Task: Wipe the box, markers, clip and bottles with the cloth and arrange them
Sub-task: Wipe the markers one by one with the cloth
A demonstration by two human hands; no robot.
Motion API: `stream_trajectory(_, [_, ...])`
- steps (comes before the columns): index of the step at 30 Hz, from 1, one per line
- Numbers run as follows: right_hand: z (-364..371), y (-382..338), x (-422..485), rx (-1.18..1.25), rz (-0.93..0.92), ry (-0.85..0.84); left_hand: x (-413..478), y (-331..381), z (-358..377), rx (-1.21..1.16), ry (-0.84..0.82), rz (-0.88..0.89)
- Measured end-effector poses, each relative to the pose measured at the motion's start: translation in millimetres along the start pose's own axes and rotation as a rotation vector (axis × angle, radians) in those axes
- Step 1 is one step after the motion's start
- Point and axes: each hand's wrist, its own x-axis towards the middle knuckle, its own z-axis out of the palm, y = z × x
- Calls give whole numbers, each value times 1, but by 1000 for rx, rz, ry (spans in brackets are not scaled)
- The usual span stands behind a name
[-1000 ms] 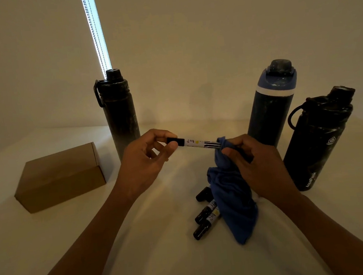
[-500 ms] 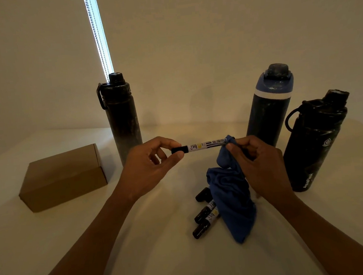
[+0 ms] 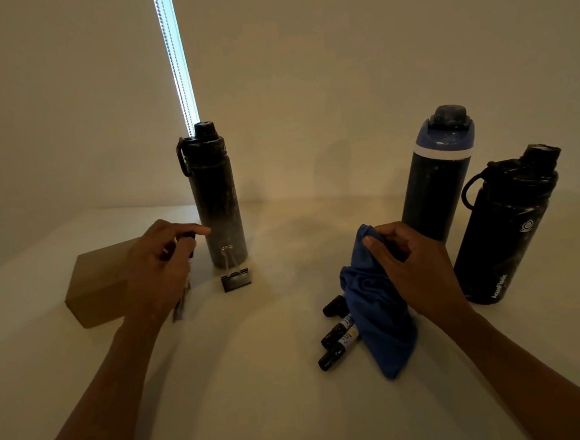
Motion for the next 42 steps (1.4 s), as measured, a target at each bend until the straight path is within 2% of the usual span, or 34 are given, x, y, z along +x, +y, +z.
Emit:
stream_trajectory(2, [1,-1,0,-17,-1,6,4,-3,-1,166,32,17])
stream_trajectory(8, [-1,-2,0,-16,6,7,12,-14,-1,572,-59,54])
stream_trajectory(12, [-1,-3,0,-17,1,-1,11,-16,-2,705,-38,108])
stream_trajectory(15, [-3,-2,-1,-20,-19,-1,12,-18,1,660,-22,66])
stream_trajectory(19, [-9,-1,5,8,2,35,2,-1,17,429,-20,166])
stream_trajectory(22, [-17,-3,10,28,-2,107,-16,20,39,280,-128,243])
stream_trajectory(26, [-27,-7,15,32,-32,192,-33,39,71,200,-328,424])
stream_trajectory(29, [-29,-6,16,9,-38,193,-34,46,96,173,-458,531])
stream_trajectory(36, [-15,-2,10,-74,-41,78,-33,46,140,211,-547,457])
stream_trajectory(42, [-4,3,7,-105,-18,43,-43,41,120,211,-714,416])
